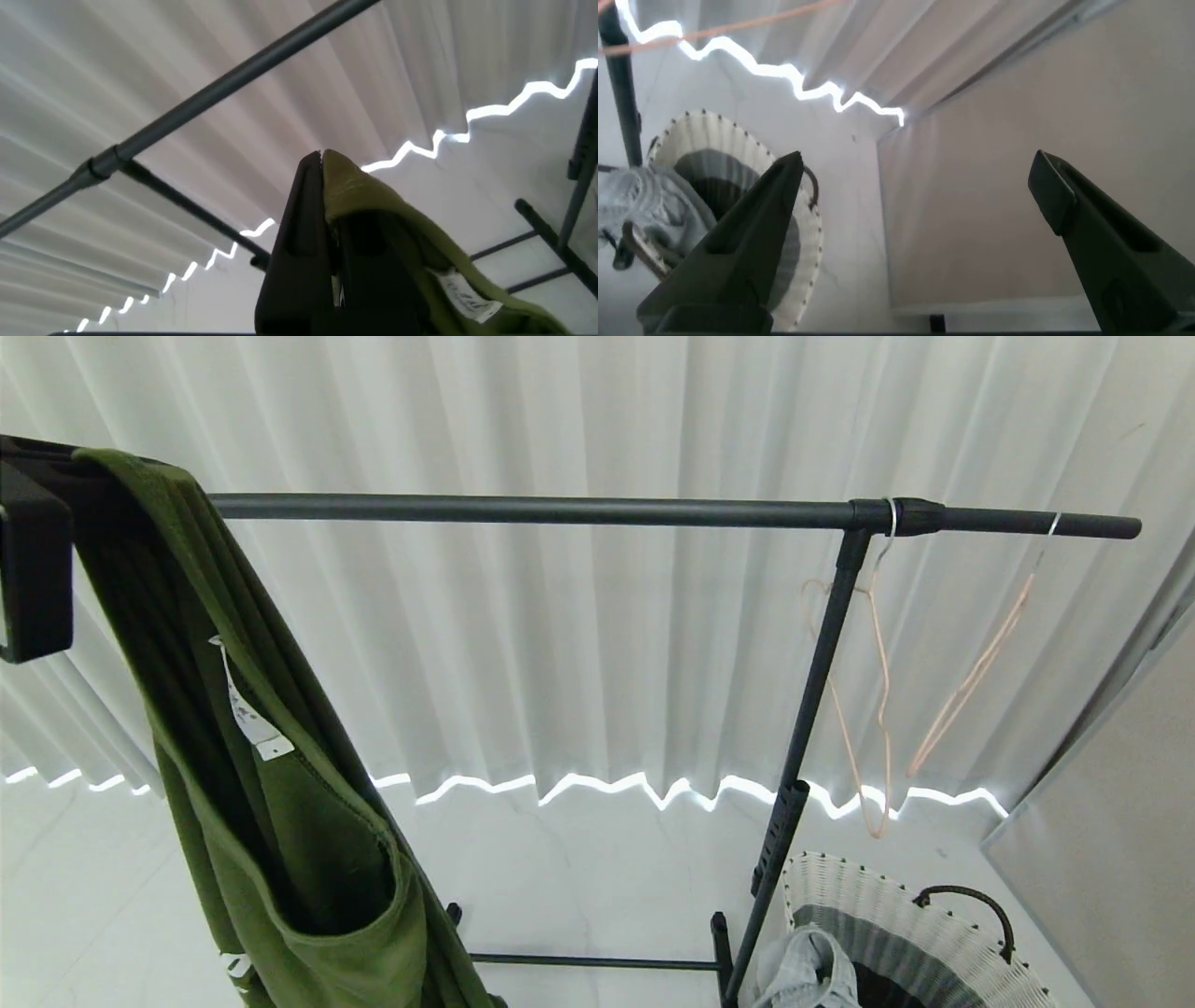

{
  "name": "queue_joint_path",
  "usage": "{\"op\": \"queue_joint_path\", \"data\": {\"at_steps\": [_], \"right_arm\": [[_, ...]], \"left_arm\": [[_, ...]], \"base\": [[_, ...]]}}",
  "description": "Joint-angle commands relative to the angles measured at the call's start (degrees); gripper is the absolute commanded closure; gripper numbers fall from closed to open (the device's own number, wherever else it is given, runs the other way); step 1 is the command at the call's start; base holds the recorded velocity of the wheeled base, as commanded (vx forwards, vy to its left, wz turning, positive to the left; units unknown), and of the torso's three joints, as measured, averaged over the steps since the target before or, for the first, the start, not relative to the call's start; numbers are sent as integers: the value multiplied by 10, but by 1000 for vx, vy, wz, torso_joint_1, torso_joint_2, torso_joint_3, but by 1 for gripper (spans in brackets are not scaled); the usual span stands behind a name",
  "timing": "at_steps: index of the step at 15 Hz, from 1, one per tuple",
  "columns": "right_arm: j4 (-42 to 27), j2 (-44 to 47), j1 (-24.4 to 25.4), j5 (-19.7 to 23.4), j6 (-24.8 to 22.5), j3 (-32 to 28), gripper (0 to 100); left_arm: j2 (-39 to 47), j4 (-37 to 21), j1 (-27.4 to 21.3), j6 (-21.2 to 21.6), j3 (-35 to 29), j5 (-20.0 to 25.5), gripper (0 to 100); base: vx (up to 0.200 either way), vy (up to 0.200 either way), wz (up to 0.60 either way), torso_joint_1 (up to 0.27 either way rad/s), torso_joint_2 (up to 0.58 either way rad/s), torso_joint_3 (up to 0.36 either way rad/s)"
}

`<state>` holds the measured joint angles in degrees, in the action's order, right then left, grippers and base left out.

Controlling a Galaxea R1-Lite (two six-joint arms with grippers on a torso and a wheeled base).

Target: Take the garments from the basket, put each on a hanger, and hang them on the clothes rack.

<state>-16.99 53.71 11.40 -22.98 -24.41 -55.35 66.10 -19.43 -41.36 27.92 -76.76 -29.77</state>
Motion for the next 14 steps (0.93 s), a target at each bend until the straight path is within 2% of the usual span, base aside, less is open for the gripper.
{"op": "queue_joint_path", "data": {"at_steps": [1,3,6,7,9,12,14], "right_arm": [[12,20,0,2,0,4,0],[43,46,2,18,10,4,0],[68,92,14,52,58,2,0],[80,119,42,54,94,-2,0],[87,157,66,53,127,-6,0],[111,213,67,52,183,-9,0],[123,250,50,51,212,-16,0]], "left_arm": [[3,0,0,-1,1,0,100],[1,1,0,-1,14,2,100],[-4,1,0,-2,23,2,100],[-5,1,0,-2,23,2,100],[-5,1,0,-2,22,2,100],[-5,1,0,-1,19,2,100],[-8,1,0,-1,19,2,100]], "base": [[200,0,0,-2,7,2],[200,0,0,2,5,0],[0,0,0,0,0,0],[0,0,0,0,0,0],[0,0,0,0,0,0],[0,0,0,0,0,0],[0,0,0,0,0,0]]}}
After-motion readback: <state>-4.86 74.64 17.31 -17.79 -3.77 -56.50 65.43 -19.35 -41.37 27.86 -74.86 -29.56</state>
